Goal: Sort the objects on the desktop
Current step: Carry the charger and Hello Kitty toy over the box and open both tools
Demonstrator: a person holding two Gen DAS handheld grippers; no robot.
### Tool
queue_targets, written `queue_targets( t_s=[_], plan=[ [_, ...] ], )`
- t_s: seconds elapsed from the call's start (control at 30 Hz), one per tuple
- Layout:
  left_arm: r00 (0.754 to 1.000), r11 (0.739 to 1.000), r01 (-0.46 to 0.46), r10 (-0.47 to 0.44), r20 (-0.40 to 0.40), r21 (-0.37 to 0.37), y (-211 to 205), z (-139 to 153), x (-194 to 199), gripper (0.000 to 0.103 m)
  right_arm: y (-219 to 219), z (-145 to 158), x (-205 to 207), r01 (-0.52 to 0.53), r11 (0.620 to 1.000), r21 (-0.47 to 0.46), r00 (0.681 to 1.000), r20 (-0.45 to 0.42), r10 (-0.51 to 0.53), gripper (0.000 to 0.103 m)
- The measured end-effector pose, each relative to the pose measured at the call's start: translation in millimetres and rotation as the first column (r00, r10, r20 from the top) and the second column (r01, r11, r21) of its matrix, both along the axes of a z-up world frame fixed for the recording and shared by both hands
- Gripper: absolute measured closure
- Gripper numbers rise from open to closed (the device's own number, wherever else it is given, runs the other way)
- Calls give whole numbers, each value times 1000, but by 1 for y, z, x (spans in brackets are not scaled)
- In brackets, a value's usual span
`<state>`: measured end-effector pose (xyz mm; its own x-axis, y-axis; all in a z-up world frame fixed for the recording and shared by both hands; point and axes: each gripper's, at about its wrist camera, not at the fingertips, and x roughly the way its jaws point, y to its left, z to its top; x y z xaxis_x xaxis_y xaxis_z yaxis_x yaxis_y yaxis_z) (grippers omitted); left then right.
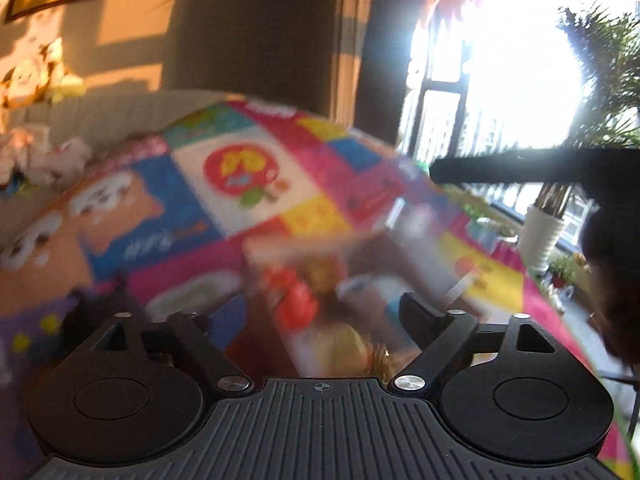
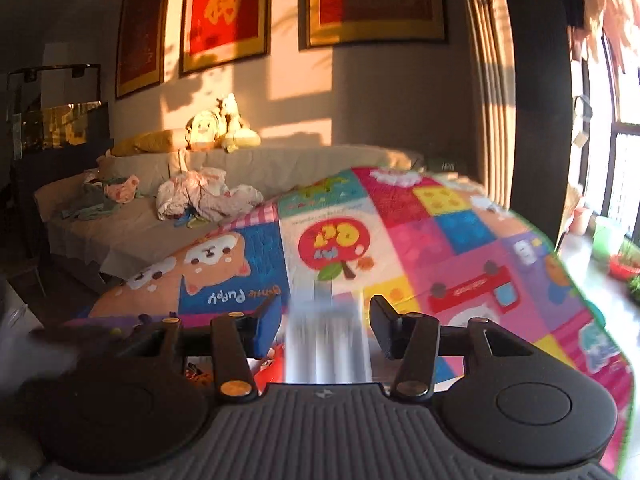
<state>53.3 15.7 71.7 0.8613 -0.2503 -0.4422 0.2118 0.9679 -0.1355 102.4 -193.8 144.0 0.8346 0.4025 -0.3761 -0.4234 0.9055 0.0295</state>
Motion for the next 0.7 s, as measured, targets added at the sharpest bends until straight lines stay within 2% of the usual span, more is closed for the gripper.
queue_targets(
  t_s=[0.1, 0.2, 0.27, 0.4, 0.53, 0.63, 0.7],
  plan=[
    [997, 998, -52, 53, -62, 22, 26, -21, -17, 8, 3, -19, 14, 30, 999, 12, 998, -52, -30, 51],
    [982, 993, -120, 122, -148, 24, 52, -44, -28, 8, 3, -37, 20, 41, 999, 29, 994, -106, -38, 51],
    [970, 986, -162, 164, -180, 24, 67, -54, -35, 8, 6, -47, 17, 35, 999, 8, 992, -121, -34, 51],
    [951, 972, -229, 235, -201, 52, 80, -63, -38, 7, 20, -60, 2, -18, 998, -59, 992, -130, 10, 48],
    [954, 972, -231, 234, -186, 41, 80, -60, -20, 10, 38, -67, -23, -69, 990, -121, 994, -94, 58, 37],
    [958, 973, -218, 227, -172, 69, 73, -63, 8, 22, 50, -70, -40, -106, 985, -133, 992, -86, 95, 35],
    [957, 973, -209, 224, -182, 100, 68, -69, 24, 40, 59, -72, -49, -137, 980, -147, 988, -89, 125, 35]
  ],
)
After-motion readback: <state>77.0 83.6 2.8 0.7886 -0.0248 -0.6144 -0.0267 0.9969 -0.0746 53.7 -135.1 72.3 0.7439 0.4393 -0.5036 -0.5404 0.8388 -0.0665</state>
